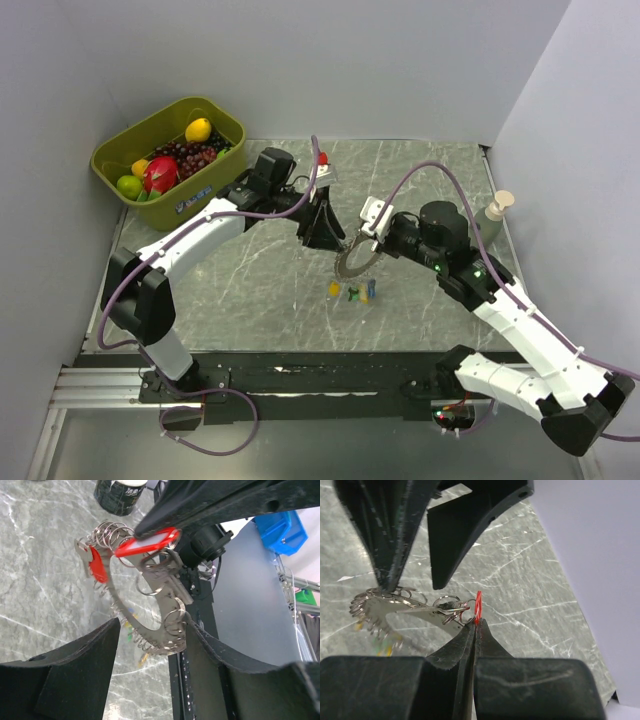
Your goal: Remove the keys from the keyring
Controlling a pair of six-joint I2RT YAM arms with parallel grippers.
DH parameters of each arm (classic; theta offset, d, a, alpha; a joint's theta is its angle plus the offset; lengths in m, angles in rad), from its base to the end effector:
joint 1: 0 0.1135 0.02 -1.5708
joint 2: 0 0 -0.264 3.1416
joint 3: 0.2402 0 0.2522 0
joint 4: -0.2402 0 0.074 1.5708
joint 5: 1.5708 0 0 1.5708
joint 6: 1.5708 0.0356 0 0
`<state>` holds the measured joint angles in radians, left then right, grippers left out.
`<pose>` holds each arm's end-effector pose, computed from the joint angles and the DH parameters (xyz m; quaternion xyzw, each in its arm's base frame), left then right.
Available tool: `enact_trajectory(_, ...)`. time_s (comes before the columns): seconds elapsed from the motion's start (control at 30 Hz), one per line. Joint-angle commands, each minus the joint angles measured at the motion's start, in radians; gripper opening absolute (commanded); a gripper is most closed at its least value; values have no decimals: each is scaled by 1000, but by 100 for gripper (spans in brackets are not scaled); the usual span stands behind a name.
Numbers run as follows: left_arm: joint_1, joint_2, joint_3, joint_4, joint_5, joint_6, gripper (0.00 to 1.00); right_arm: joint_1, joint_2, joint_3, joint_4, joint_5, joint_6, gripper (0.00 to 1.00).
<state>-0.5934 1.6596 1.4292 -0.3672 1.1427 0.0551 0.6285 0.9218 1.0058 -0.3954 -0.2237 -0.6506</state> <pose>0.2878 -0.2332 0.3290 0.4766 0.6242 -0.5654 0.2521 0.1596 0.1257 0.3709 -0.5321 0.6052 0.0837 0.5862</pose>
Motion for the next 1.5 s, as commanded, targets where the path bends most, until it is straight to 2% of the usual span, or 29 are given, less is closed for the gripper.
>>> enact_trajectory(0.0, -3, -31, 8, 71, 60, -44, 62, -4, -5, 8, 135, 55, 43, 0)
enact_trajectory(0.2, -14, -29, 7, 79, 43, -49, 62, -7, 5, 2, 170, 24, 126, 0)
enact_trajectory(0.47, -26, -40, -21, 119, -34, -92, 60, -55, 14, 11, 178, -150, 267, 0)
enact_trajectory(0.6, -26, -52, -38, 131, -50, -92, 38, -87, -3, 20, 170, -221, 313, 0)
enact_trajectory(0.87, -26, -78, -62, 148, -84, -89, 36, -125, -41, 1, 181, -230, 321, 0)
enact_trajectory(0.93, -26, -81, -59, 143, -89, -87, 30, -128, -46, -10, 184, -217, 315, 0)
enact_trajectory(1.07, -25, -95, -56, 146, -109, -92, 16, -133, -64, -29, 185, -206, 295, 0)
enact_trajectory(1.13, -25, -98, -53, 145, -123, -95, 1, -133, -69, -35, 187, -197, 281, 0)
enact_trajectory(1.47, -6, -121, -33, 117, -170, -77, 1, -135, -70, -73, 196, -83, 203, 0)
